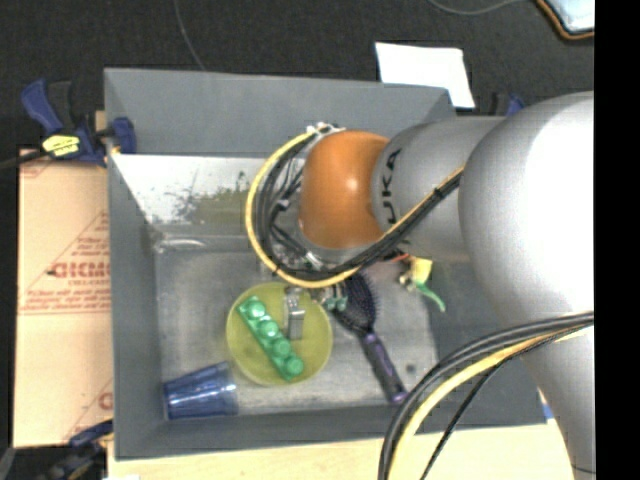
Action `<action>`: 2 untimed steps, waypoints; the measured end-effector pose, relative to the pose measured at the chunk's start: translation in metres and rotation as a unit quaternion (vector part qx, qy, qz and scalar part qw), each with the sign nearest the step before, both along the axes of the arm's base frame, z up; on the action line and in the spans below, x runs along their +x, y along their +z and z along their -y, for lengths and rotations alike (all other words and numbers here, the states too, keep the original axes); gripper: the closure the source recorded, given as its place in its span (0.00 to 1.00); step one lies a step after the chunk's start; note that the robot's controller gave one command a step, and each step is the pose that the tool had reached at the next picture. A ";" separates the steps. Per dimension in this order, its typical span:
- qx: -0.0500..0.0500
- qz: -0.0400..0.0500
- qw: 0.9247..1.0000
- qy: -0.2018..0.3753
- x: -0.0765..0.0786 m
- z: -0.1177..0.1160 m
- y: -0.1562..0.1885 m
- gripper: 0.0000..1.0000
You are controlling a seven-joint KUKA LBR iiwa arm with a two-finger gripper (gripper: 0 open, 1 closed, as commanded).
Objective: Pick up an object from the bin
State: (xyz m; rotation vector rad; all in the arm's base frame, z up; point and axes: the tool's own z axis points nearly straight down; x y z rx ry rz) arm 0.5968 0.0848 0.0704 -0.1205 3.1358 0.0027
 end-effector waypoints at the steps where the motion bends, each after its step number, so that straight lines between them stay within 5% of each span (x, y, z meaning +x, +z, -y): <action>1: -0.003 0.007 0.998 0.058 -0.013 -0.006 0.031 0.00; 2: 0.000 0.002 0.995 0.103 0.018 -0.075 0.031 0.00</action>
Offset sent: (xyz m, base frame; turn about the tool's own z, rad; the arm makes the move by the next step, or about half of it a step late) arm 0.0166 0.0752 0.0296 -0.2047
